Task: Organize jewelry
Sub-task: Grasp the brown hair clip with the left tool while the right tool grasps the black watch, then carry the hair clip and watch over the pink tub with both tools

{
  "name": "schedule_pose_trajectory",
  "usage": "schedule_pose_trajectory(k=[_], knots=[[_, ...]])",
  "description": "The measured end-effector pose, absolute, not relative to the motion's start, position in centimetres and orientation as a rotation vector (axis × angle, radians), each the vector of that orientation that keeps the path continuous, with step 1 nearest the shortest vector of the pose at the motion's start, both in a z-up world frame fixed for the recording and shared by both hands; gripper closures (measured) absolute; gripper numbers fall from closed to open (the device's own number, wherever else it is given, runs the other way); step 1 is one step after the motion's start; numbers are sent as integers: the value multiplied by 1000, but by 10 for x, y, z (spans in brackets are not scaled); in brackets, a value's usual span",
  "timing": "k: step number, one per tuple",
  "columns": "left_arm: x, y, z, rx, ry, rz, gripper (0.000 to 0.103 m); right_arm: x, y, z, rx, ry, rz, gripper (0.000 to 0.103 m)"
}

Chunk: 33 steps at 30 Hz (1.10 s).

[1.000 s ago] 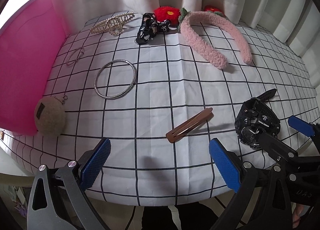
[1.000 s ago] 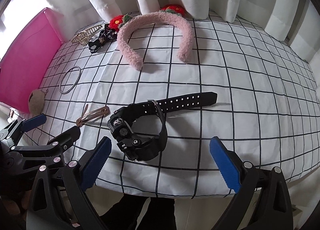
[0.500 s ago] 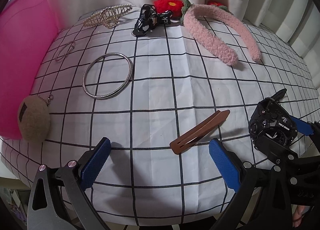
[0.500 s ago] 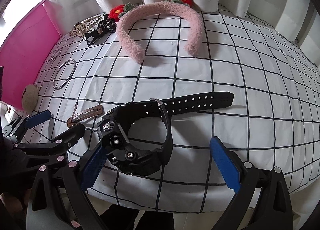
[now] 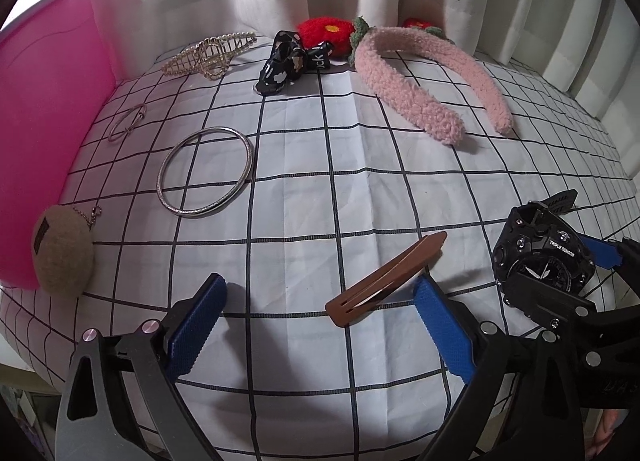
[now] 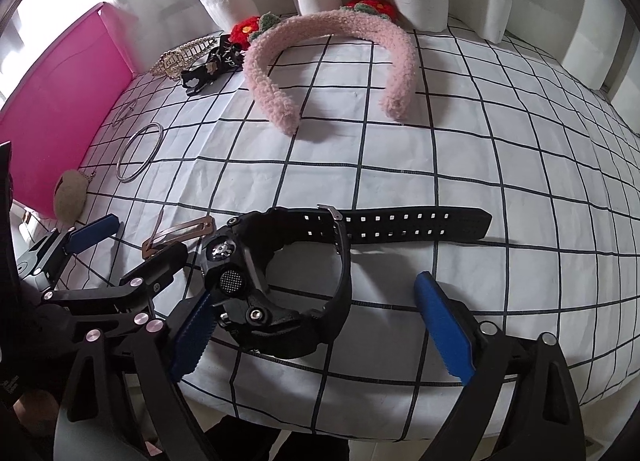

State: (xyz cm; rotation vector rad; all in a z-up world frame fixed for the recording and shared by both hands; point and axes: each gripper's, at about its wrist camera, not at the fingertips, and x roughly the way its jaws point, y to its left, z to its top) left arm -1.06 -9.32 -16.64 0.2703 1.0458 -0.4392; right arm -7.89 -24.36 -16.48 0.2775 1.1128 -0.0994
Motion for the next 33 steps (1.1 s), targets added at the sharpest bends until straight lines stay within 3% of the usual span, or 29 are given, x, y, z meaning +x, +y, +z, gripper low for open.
schedule_pose_trajectory(k=[3,6,9,14,33], knots=[[-18,-98,-162,287,1028,-464,31,-77,-235,-161,280,1105,-47,47],[-21,-102,-161,288,1030,-474,42,-76,-234,-161,295,1105,-54,47],[-26,-107,-157,300,1026,-507,72,-76,-235,-159,299,1108,-54,47],[-32,-107,-155,269,1024,-533,93,-78,-235,-158,306,1101,-55,49],[-13,-70,-95,115,977,-504,93,-75,-232,-126,335,1055,-24,50]])
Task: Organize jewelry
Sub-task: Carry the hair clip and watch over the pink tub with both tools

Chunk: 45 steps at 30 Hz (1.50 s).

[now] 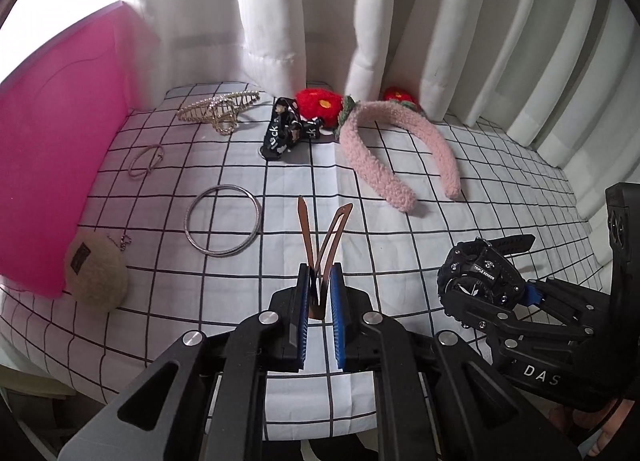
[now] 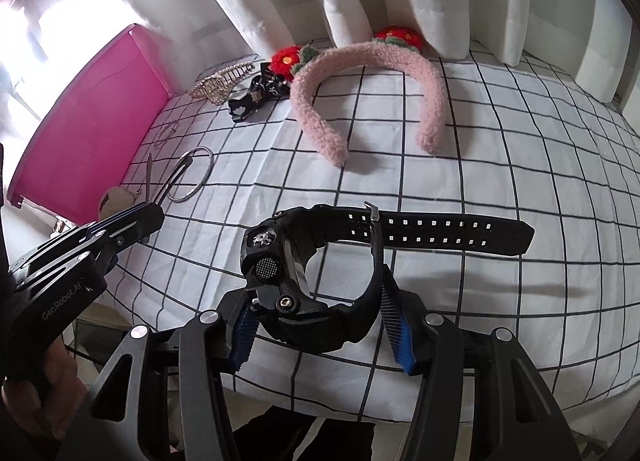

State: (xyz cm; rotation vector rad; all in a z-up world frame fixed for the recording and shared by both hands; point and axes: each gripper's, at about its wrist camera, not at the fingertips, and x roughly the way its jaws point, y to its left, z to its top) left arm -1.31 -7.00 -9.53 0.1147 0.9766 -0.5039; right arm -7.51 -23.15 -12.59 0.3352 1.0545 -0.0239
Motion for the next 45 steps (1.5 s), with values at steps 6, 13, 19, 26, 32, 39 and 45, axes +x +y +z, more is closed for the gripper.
schedule_pose_trajectory(k=[6,13,19,26,32,39,45], knots=[[-9,-45,-57,88,932,-471,93,-66,-217,-81,295,984,8,50],[-6,-9,2,53,838,-411,93,-45,-182,-18,214,880,84,50],[8,41,45,12,768,-291,93,-14,-144,25,167,798,180,50],[31,113,86,-28,701,-134,93,32,-76,66,107,714,332,50],[60,175,89,-45,709,7,93,79,-9,80,68,699,450,50],[95,228,58,-75,783,111,93,130,59,74,-3,749,523,50],[125,249,27,-101,864,120,93,169,91,51,-16,853,538,50]])
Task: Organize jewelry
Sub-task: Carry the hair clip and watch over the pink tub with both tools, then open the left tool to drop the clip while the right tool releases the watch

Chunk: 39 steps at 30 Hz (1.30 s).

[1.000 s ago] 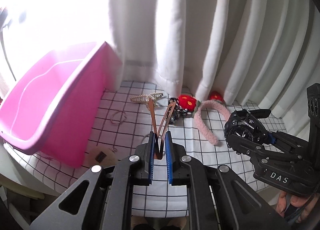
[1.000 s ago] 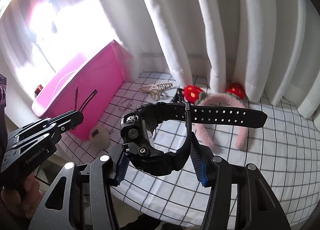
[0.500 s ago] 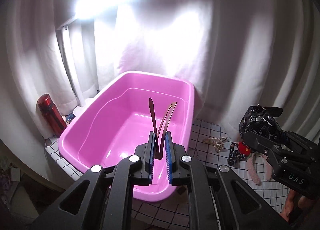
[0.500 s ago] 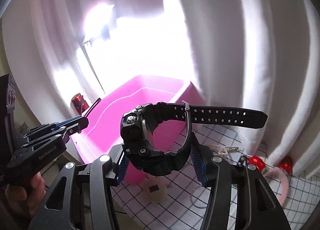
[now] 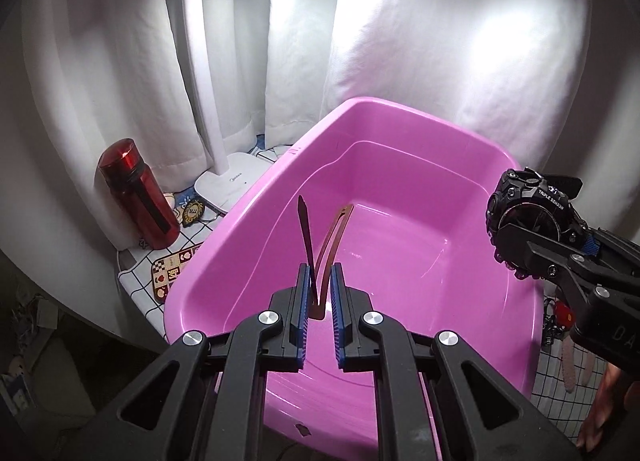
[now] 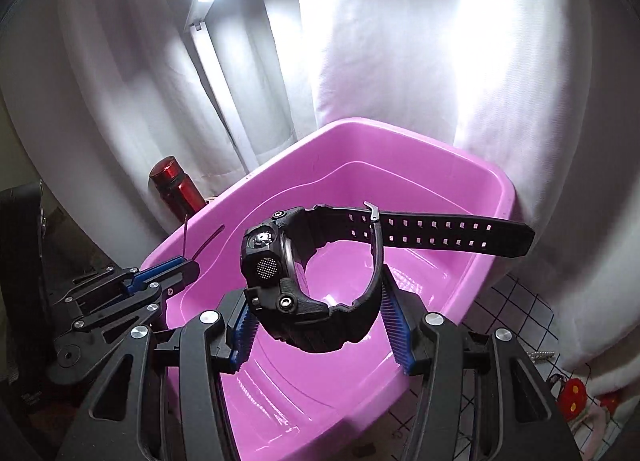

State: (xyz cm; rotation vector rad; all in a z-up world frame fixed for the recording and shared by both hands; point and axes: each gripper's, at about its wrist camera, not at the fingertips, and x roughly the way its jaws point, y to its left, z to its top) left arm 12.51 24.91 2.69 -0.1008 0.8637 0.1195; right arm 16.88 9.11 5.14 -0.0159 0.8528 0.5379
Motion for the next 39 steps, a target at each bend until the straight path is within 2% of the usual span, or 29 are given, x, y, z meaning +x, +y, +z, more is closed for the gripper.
schedule_pose_trajectory(k=[11,22,24,25,26,31,36,39], knots=[[160,259,-5,-131,979,103,92,207,113,6,-63,1021,492,50],[168,262,-20,-137,1050,120,90,217,133,-4,-160,1045,461,50],[168,264,-20,-137,1062,134,82,217,135,-5,-164,1047,458,49],[168,265,-22,-136,1068,143,64,218,136,-5,-171,1050,458,49],[167,267,-22,-133,1066,150,53,219,138,-6,-181,1054,458,48],[163,262,-16,-86,1048,170,49,220,142,-7,-208,1058,453,47],[160,268,-14,-93,1047,195,38,220,142,-7,-254,1064,432,46],[158,272,-13,-105,1047,201,35,221,142,-6,-248,1059,420,41]])
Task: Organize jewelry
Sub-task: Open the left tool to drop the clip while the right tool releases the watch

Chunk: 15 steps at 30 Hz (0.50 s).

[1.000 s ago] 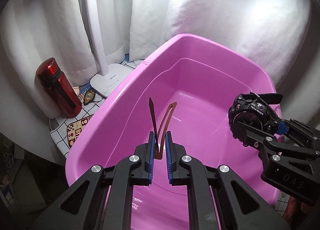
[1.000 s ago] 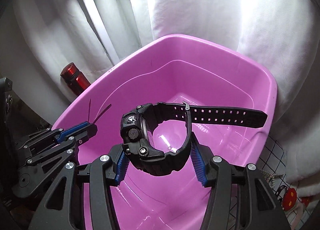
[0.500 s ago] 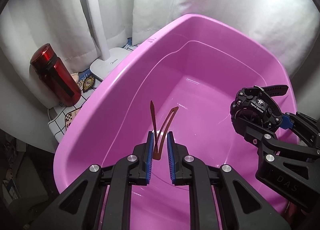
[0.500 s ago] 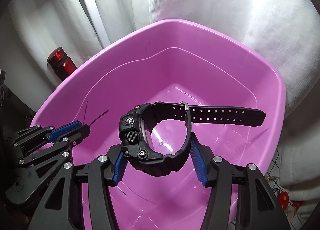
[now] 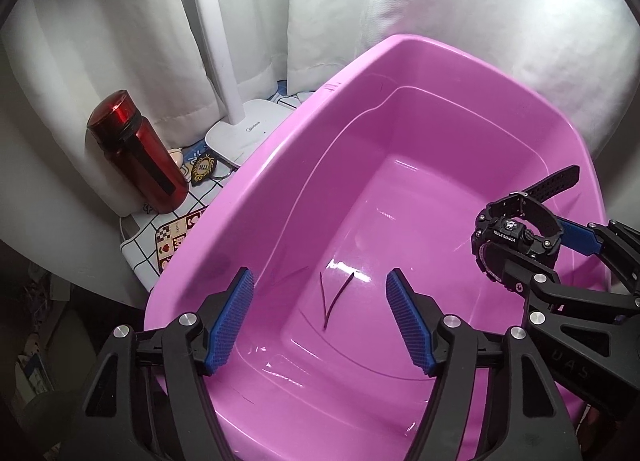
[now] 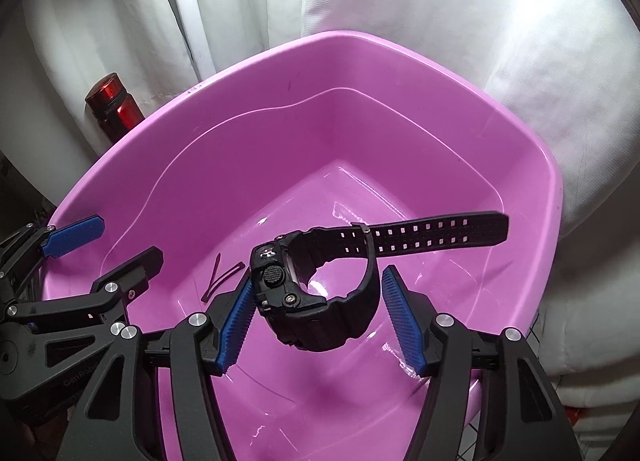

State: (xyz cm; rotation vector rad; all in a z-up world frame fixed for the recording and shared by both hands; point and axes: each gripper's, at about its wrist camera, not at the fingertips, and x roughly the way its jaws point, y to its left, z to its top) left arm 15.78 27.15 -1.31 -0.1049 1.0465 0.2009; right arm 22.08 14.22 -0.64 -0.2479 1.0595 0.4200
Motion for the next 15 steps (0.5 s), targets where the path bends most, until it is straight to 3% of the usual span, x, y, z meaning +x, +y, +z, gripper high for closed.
schedule_pose_trajectory(k=[15], knots=[[150,262,-5,-102,1021,195,27,214,124,3,-183,1026,398,41]])
